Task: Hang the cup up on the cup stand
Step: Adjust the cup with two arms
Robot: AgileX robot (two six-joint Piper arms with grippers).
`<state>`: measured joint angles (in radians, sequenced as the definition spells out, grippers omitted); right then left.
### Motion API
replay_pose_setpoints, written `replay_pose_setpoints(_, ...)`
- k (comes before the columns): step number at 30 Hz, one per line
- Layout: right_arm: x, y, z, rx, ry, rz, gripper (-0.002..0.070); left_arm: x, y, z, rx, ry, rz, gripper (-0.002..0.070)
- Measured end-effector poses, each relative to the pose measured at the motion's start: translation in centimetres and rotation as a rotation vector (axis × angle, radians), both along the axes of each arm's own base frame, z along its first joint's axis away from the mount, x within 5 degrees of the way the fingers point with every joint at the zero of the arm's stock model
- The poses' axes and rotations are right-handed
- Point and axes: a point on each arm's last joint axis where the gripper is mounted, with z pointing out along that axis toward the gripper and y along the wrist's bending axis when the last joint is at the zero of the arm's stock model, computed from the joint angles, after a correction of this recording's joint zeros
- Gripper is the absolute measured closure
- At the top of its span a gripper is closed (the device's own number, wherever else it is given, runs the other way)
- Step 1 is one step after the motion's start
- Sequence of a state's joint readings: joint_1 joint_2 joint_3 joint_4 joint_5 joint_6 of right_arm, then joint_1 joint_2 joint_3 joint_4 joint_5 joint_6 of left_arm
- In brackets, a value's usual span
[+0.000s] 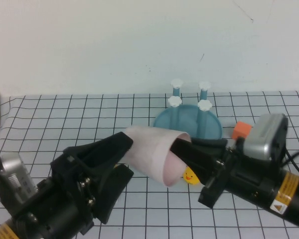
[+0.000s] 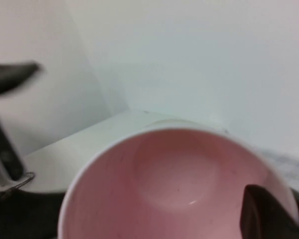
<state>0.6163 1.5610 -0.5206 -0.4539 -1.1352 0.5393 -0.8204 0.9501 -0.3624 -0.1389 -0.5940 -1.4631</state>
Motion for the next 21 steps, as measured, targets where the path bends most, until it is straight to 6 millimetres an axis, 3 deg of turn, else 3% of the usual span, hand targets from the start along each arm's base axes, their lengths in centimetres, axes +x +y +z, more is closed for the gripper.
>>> replay_pose_setpoints(6, 0.5, 1.8, 2.5, -0.033, -0.188, 0.122, 0.066, 0.3, -0.6, -0.4, -0.006, 0.005, -0.017, 0.0099)
replay_pose_setpoints(21, 0.9, 1.6, 2.8, -0.114, -0.318, 0.129, 0.066, 1.5, -1.4, -1.3, -0.039, -0.05, 0.02, 0.009)
